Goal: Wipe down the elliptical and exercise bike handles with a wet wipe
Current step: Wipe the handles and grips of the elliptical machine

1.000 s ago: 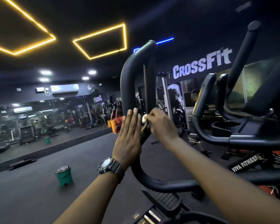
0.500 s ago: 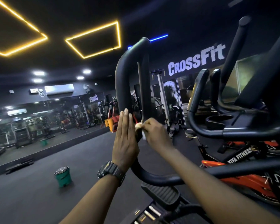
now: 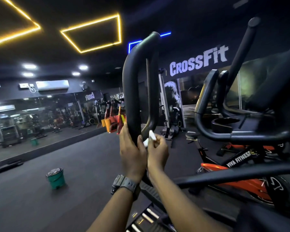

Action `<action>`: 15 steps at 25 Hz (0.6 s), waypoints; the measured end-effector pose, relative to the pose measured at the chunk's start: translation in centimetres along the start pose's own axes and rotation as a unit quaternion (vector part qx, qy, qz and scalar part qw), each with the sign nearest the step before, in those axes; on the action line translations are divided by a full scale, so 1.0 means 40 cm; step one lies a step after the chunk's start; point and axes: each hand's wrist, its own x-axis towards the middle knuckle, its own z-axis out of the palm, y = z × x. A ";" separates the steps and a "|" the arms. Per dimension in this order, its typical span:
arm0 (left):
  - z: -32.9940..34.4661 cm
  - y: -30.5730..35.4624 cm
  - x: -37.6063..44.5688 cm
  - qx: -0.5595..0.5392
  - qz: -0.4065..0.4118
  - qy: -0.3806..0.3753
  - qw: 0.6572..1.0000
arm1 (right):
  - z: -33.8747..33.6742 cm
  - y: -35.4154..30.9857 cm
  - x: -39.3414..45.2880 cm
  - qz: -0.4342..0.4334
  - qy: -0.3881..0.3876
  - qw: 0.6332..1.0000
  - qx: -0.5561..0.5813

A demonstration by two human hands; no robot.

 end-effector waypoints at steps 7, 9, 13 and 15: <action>-0.027 0.004 0.008 0.003 -0.043 -0.037 0.998 | 0.002 -0.002 0.107 0.271 -0.121 0.898 0.325; -0.017 0.034 -0.005 0.066 -0.018 -0.022 0.997 | -0.003 0.021 0.078 0.294 -0.201 0.869 0.344; 0.024 0.035 -0.037 0.346 0.251 -0.046 0.903 | -0.033 -0.032 0.164 0.313 -0.213 0.864 0.331; 0.035 0.025 -0.032 0.414 0.303 -0.110 0.851 | -0.058 -0.034 0.181 0.301 -0.245 0.857 0.340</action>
